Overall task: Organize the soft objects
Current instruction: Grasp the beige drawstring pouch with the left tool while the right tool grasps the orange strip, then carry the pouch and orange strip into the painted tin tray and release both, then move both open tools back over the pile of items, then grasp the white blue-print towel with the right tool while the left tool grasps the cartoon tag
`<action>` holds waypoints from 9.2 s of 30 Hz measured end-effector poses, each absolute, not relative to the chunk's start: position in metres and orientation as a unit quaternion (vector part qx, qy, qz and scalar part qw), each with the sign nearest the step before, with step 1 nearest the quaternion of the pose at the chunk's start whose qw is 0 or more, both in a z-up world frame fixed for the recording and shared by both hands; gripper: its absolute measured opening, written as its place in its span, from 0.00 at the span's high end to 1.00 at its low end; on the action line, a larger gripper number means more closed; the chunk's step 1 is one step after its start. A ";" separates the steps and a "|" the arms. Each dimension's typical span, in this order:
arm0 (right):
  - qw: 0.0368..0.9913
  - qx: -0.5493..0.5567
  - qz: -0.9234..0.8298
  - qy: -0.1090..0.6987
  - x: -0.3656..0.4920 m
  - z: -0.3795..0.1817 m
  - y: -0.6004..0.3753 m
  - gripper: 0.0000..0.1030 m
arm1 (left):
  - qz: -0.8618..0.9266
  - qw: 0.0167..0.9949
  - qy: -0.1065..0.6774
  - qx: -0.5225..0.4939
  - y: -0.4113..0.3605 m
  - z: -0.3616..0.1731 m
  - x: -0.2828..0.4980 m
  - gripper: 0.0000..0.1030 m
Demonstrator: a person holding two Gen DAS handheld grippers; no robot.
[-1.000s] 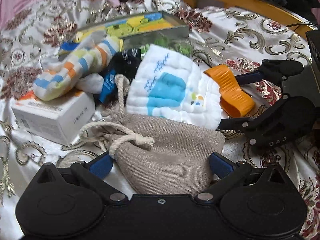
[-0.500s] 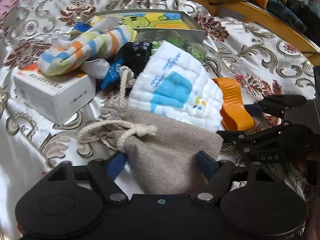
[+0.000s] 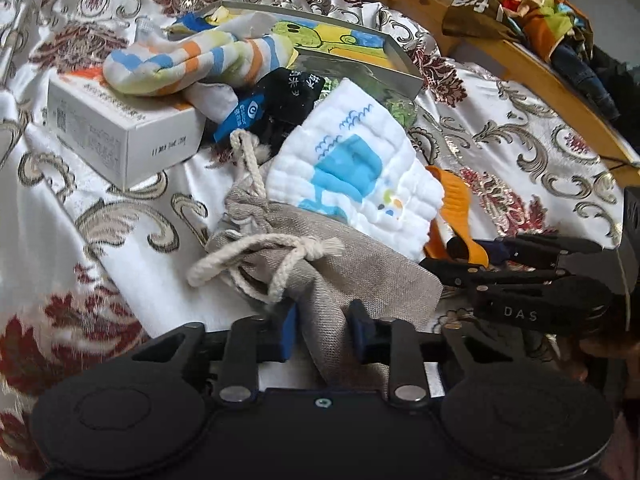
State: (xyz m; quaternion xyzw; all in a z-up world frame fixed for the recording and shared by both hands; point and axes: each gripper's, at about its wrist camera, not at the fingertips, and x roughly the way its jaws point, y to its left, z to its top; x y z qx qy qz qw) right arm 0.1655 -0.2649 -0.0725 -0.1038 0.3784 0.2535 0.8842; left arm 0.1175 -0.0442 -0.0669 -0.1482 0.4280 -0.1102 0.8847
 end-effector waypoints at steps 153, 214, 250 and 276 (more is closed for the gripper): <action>0.948 0.116 0.226 0.191 0.031 0.003 -0.283 0.00 | -0.120 0.958 0.244 -0.090 0.005 0.017 0.024 0.17; 0.948 0.025 0.202 0.243 0.122 -0.028 -0.270 0.00 | -0.030 0.943 0.324 -0.067 0.006 -0.023 0.077 0.09; 0.892 -0.203 0.316 0.253 0.164 -0.081 -0.203 0.56 | -0.090 0.919 0.356 -0.144 -0.001 -0.032 0.134 0.07; 0.930 -0.110 0.207 0.282 0.184 -0.065 -0.262 0.78 | -0.154 0.909 0.381 -0.074 -0.025 -0.062 0.188 0.07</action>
